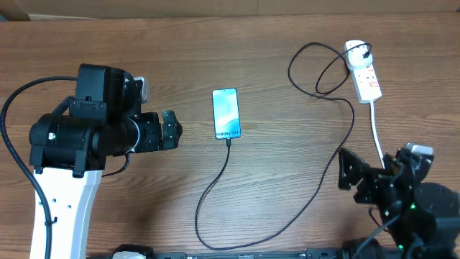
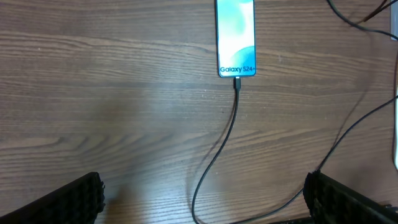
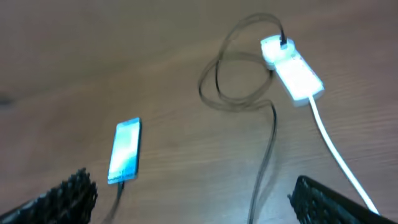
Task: Plug charger to phone and switch on socket
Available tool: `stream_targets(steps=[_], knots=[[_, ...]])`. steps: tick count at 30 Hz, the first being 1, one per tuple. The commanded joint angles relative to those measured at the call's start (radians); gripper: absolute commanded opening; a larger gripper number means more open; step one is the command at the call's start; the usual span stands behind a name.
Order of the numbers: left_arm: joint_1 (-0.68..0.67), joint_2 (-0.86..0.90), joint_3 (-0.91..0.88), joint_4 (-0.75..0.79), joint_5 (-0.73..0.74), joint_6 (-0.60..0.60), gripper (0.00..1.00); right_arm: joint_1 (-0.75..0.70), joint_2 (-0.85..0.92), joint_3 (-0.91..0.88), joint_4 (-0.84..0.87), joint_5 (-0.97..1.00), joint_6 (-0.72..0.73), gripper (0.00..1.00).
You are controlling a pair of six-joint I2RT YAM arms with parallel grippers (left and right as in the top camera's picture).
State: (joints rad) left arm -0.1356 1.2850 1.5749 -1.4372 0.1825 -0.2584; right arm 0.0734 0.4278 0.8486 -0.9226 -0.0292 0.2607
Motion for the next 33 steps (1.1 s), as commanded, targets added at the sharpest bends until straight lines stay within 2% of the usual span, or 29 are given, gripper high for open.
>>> stream_targets(steps=[1, 4, 10, 15, 26, 33], knots=[[-0.003, -0.002, -0.002, 0.001, -0.007, 0.011, 1.00, 0.003, -0.074, -0.155, 0.142, 0.024, -0.008, 1.00], [-0.003, -0.002, -0.002, 0.001, -0.007, 0.011, 1.00, 0.003, -0.120, -0.275, 0.273, 0.024, -0.009, 1.00], [-0.003, -0.002, -0.002, 0.001, -0.007, 0.011, 1.00, 0.003, -0.200, -0.477, 0.536, -0.095, -0.208, 1.00], [-0.003, -0.002, -0.002, 0.001, -0.008, 0.011, 1.00, 0.003, -0.275, -0.613, 0.691, -0.103, -0.237, 1.00], [-0.003, -0.002, -0.002, 0.001, -0.007, 0.011, 1.00, 0.003, -0.348, -0.781, 0.874, -0.102, -0.237, 1.00], [-0.003, -0.002, -0.002, 0.001, -0.007, 0.011, 0.99, -0.016, -0.356, -0.834, 0.924, -0.096, -0.237, 1.00]])
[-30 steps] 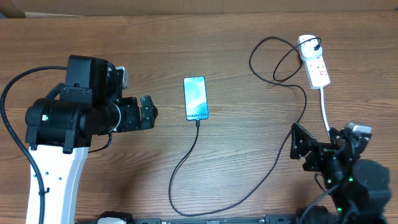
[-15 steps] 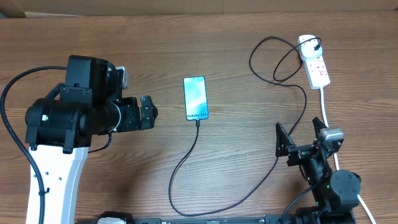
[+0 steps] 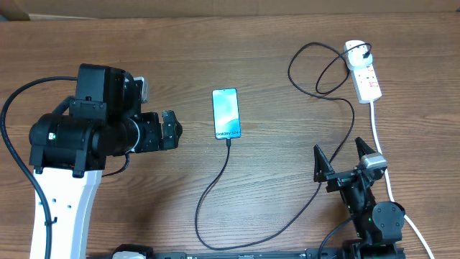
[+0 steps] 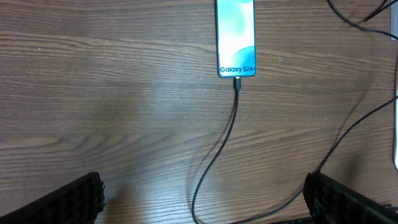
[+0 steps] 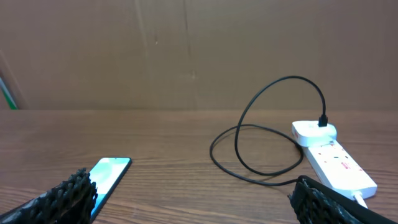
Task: Plug charger to phone and switch on socket
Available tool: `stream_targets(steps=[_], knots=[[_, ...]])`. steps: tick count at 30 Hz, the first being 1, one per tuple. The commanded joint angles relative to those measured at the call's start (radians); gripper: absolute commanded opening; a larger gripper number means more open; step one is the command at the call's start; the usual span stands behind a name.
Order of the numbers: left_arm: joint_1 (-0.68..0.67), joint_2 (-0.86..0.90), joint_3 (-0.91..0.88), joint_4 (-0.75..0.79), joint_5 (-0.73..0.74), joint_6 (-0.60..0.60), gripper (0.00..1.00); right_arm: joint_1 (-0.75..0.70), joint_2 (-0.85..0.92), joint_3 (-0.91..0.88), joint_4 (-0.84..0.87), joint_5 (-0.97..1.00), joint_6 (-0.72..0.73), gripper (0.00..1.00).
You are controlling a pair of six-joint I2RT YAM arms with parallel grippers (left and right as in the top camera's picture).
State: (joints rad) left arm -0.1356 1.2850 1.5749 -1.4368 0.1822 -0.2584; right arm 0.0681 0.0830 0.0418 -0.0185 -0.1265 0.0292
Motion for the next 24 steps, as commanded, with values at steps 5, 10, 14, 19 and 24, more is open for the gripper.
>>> stream_targets(steps=[5, 10, 14, 19, 24], knots=[[-0.003, -0.002, -0.002, 0.001, -0.007, 0.011, 1.00, -0.010, -0.023, -0.034, 0.014, -0.010, -0.058, 1.00], [-0.003, -0.002, -0.002, 0.001, -0.007, 0.011, 1.00, -0.010, -0.026, -0.034, -0.059, -0.005, -0.085, 1.00], [-0.003, -0.002, -0.002, 0.001, -0.007, 0.011, 1.00, -0.010, -0.026, -0.034, -0.057, -0.002, -0.086, 1.00], [-0.003, -0.002, -0.002, 0.001, -0.007, 0.011, 0.99, -0.010, -0.026, -0.034, -0.059, 0.006, -0.083, 1.00], [-0.003, -0.002, -0.002, 0.001, -0.007, 0.011, 1.00, -0.009, -0.026, -0.034, -0.061, 0.021, -0.070, 1.00]])
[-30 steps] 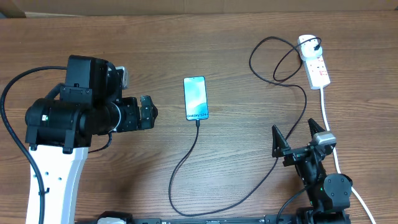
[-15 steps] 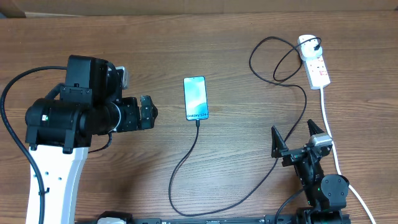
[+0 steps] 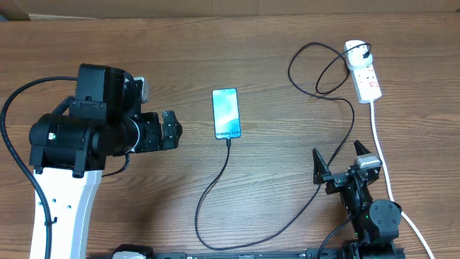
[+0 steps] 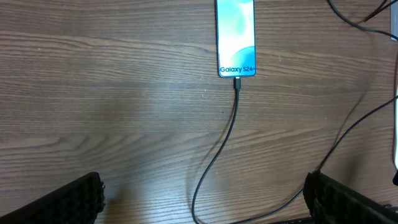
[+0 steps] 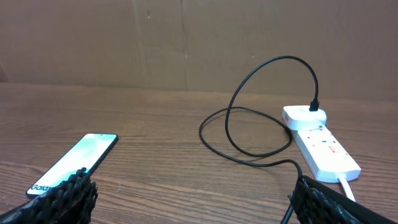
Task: Plug charger to phone and switch on socket
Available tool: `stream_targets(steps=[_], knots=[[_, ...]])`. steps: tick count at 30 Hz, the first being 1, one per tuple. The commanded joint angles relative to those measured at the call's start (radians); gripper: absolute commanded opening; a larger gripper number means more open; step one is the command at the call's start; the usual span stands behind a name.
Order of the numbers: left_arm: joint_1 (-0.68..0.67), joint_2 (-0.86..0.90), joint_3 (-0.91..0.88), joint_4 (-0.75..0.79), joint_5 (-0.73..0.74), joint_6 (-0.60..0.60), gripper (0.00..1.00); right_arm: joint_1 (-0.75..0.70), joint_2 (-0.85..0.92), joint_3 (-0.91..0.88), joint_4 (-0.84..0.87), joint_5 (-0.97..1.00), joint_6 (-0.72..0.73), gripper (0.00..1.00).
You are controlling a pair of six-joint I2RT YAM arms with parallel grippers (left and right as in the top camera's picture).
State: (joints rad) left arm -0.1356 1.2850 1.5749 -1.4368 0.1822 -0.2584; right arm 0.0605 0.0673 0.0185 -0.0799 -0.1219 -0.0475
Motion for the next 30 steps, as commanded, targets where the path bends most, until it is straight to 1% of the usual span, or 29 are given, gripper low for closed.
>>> stream_targets(steps=[1, 8, 30], knots=[[-0.003, -0.002, -0.002, 0.001, -0.007, 0.011, 1.00, 0.000, -0.011, -0.010, 0.000, 0.024, 0.020, 1.00], [-0.003, -0.002, -0.002, 0.001, -0.007, 0.011, 1.00, 0.020, -0.011, -0.010, -0.002, 0.041, 0.024, 1.00], [-0.003, -0.002, -0.002, 0.001, -0.007, 0.011, 1.00, 0.017, -0.010, -0.010, 0.003, 0.031, 0.024, 1.00]])
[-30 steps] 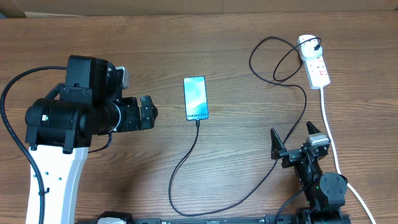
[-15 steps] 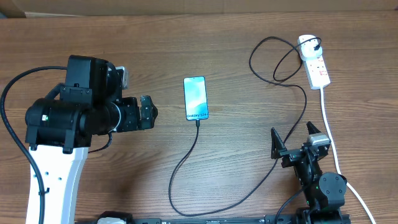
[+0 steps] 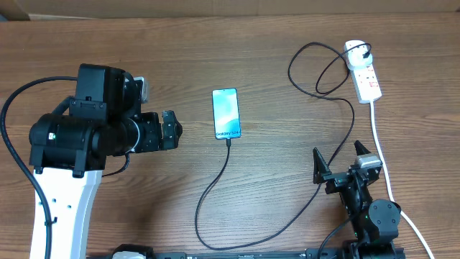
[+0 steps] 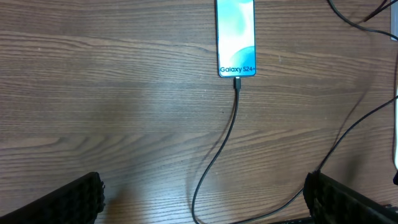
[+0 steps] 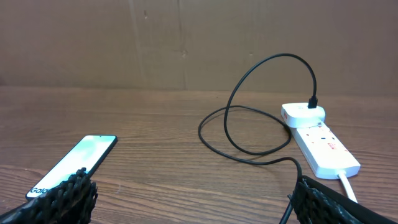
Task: Plug charger to phone and switch on socket
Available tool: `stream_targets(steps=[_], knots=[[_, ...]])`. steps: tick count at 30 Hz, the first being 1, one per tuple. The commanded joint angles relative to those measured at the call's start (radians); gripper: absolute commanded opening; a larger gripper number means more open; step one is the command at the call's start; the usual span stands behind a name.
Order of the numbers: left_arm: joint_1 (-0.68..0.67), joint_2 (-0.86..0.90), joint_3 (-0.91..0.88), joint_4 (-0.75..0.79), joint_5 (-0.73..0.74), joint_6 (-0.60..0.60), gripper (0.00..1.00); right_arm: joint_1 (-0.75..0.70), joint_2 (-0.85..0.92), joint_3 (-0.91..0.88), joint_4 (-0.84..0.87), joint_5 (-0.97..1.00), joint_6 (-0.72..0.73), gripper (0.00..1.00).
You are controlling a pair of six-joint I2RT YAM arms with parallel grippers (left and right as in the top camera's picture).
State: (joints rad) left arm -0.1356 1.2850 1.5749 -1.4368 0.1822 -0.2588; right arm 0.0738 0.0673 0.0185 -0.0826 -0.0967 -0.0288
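Note:
The phone point(image 3: 226, 113) lies screen-up and lit in the middle of the table, with the black charger cable point(image 3: 215, 187) plugged into its lower end point(image 4: 236, 81). The cable loops along the table to the white socket strip point(image 3: 363, 75) at the far right, where its plug sits in the end socket point(image 5: 310, 107). My left gripper point(image 3: 171, 130) hangs open to the left of the phone, nothing between its fingers. My right gripper point(image 3: 338, 167) stands open low near the front right, facing the phone point(image 5: 71, 165) and strip point(image 5: 318, 144).
The strip's white lead point(image 3: 381, 155) runs down the right side past my right arm. A brown cardboard wall point(image 5: 186, 43) stands behind the table. The cable's loop point(image 3: 316, 68) lies left of the strip.
My right wrist view has shifted very slightly; otherwise nothing has visibly changed.
With the cable in the phone throughout, my right arm was raised at the front right, looking down at the strip. Then it had dropped low and turned level near the front edge. It has stayed there since. My left arm has not moved.

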Motion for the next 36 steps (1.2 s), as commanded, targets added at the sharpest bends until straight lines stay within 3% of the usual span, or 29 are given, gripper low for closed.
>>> stream_targets(steps=[1, 25, 36], knots=[[-0.003, -0.002, -0.002, 0.001, -0.007, 0.012, 0.99, 0.004, -0.010, -0.010, 0.005, 0.006, 0.005, 1.00], [0.006, -0.069, -0.020, 0.007, -0.046, 0.020, 1.00, 0.004, -0.010, -0.010, 0.005, 0.006, 0.005, 1.00], [0.026, -0.336, -0.348, 0.148, -0.061, 0.021, 0.99, 0.004, -0.010, -0.010, 0.005, 0.005, 0.005, 1.00]])
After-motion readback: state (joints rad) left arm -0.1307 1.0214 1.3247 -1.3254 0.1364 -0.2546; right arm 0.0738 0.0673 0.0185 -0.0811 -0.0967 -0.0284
